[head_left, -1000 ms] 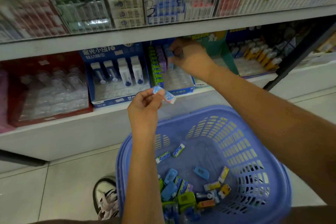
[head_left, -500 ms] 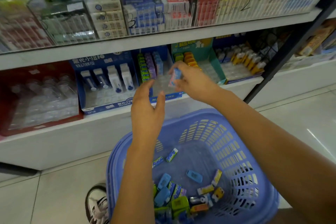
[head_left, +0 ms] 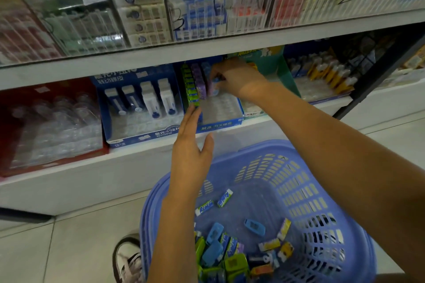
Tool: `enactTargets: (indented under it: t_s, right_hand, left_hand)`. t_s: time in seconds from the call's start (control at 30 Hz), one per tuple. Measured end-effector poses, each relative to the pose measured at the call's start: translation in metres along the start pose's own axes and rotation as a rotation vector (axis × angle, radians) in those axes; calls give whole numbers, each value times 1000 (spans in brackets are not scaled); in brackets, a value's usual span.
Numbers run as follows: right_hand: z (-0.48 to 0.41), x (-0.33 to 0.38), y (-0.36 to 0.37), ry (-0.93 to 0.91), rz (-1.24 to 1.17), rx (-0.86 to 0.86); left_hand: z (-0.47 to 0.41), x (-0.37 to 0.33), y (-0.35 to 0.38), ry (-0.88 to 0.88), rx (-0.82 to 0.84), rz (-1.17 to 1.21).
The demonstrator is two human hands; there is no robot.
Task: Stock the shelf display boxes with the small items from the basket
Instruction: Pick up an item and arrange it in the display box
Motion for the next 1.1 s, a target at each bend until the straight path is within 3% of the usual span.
enactTargets:
  t_s: [0.47, 0.57, 0.67, 0.73, 0.8, 0.9, 1.0, 1.1]
  right_hand:
    - [-13, 4, -3, 131, -58, 144]
    - [-6, 8, 2, 111, -8, 151]
    - [19, 8, 3, 57, -55, 29]
    - [49, 5, 1, 13, -218, -96]
    - [83, -4, 8, 5, -336, -91]
    - [123, -12, 48, 0, -387, 139]
    - [151, -17, 125, 34, -294, 491]
    - [176, -29, 206, 124, -247, 667]
  left_hand:
    - [-1, -1, 0, 1, 1, 21]
    - [11, -8, -5, 30, -145, 71]
    - [26, -14, -5, 35, -283, 162]
    - [31, -11, 5, -12, -179, 133]
    - [36, 5, 20, -70, -45, 34]
    - [45, 46, 50, -228, 139, -125]
    - [71, 93, 84, -403, 434, -382]
    - [107, 140, 102, -525, 683, -545]
Point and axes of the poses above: each hand's wrist, its own z-axis away from the middle knuckle, its own y-axis out of the palm, x = y × z, the point moved 4 cm from there along -z, towards the middle knuckle, and after that the axes turned 4 degrees about -y, right-handed, at the moved point
